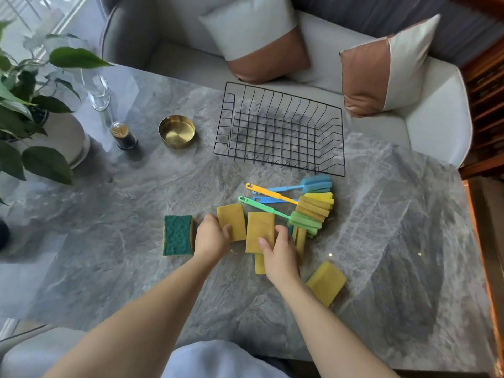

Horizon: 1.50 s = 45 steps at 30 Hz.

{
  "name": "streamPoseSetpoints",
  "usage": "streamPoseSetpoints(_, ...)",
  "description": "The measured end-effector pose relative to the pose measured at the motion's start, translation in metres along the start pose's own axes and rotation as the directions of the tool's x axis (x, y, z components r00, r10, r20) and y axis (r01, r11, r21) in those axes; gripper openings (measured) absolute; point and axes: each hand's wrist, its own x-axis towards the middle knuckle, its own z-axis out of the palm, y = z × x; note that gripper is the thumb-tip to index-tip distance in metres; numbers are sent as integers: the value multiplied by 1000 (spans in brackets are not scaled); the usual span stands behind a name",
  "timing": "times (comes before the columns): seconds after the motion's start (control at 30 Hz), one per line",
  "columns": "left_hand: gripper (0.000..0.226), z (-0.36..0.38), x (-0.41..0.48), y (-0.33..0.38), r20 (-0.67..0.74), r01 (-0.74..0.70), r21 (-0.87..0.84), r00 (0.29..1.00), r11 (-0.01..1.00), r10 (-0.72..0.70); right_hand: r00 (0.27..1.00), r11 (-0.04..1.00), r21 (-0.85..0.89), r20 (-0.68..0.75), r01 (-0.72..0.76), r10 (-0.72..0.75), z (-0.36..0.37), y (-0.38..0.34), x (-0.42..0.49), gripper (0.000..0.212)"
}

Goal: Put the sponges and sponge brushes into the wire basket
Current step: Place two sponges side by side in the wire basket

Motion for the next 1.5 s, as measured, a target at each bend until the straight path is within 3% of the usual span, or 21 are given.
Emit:
streamPoseSetpoints(0.13,23,2,0,4,-42,29,-77,999,997,-32,997,994,73,-7,79,-79,-14,4,16,42)
streamPoseSetpoints(0.3,22,-10,-11,24,-193,-15,-140,981,990,-12,975,962,156,-56,223,-217,-46,-7,56,47)
streamPoseSetpoints(0.43,18,-28,1,65,-299,-94,-217,954,972,25,946,929,185,-101,322,-308,-75,-26,107,48)
streamPoseSetpoints(0.53,15,-42,20,107,-334,-218,-240,933,946,130,932,914,193,-150,356,-331,-96,-42,145,47)
streamPoseSetpoints(0.7,14,-54,79,178,-300,-316,-209,922,926,247,927,929,126,-194,347,-320,-116,-60,205,45)
streamPoseSetpoints(0.93,20,-30,172,218,-106,-163,-152,983,975,148,957,969,24,-165,248,-241,-113,-67,271,39)
streamPoseSetpoints(1.07,20,-10,206,216,-30,-146,-115,989,983,144,968,976,18,-131,216,-212,-101,-70,300,40)
streamPoseSetpoints(1.5,22,12,242,218,-82,-194,70,976,978,200,984,981,82,-51,177,-174,-69,-69,335,39)
